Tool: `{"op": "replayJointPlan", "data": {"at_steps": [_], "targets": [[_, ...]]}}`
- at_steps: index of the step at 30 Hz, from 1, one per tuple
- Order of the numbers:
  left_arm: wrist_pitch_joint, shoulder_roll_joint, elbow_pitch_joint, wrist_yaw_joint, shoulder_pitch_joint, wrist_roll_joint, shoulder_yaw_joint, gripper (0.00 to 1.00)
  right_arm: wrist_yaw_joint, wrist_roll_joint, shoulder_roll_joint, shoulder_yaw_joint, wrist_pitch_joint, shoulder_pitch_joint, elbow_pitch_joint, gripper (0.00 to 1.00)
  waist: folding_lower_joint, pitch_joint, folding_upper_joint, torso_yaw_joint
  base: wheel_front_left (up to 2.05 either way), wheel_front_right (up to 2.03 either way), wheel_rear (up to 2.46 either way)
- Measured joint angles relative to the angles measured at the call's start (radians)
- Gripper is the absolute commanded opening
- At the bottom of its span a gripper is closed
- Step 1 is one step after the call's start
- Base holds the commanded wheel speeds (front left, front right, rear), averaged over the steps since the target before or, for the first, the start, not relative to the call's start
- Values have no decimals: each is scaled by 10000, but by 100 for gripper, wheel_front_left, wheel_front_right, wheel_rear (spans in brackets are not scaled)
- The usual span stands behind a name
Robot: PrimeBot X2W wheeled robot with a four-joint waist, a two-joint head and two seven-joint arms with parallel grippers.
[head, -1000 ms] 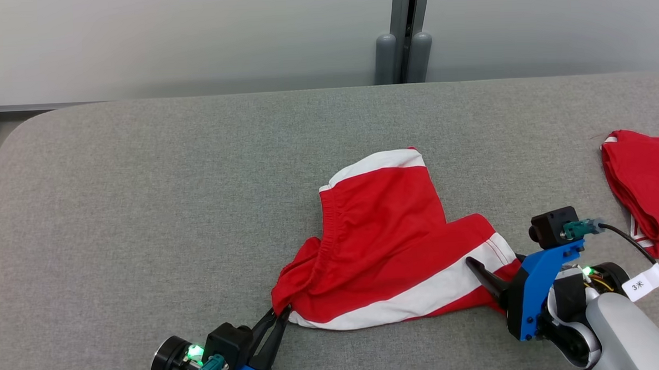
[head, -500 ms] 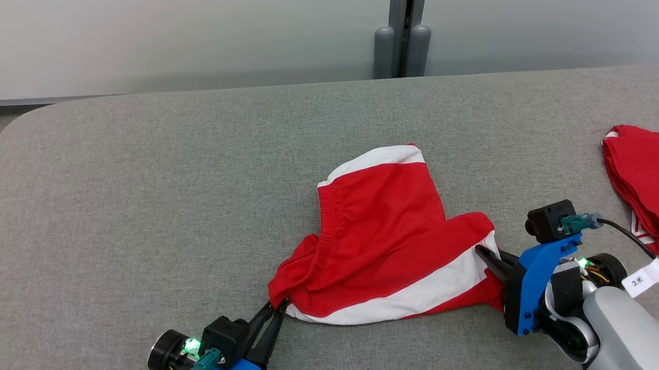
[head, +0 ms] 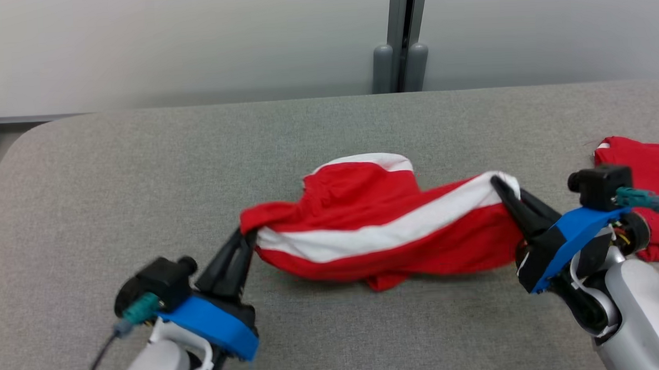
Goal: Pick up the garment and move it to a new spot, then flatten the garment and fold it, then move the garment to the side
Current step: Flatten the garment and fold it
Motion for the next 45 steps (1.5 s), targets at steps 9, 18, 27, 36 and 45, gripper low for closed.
{"op": "replayJointPlan", "data": {"at_steps": [9,18,27,36,45], "targets": [[1778,1149,-3009,119,-703,-1197,867,0,0,-299,67,-855,-669,174,-2286,0,0,-606,0,-146,0,0,0],[4230,2100,-6078,698,-2290,-2184,1732,0,0,-1058,251,-2031,-130,235,-5229,0,0,-939,0,-370,0,0,0],[5695,2222,-6190,1122,-3429,-2731,1822,0,0,-1505,646,-2545,796,-56,-5908,0,0,-430,0,-550,0,0,0],[5593,1423,-3668,1183,-5555,-2623,1825,0,0,-2084,832,-1891,90,-3326,-2828,0,1,946,0,-801,0,0,0],[4738,360,-1237,1365,-7022,-2608,2013,0,0,-2982,1388,-1626,-1530,-5563,-326,0,2,2103,0,-810,0,0,0]]}}
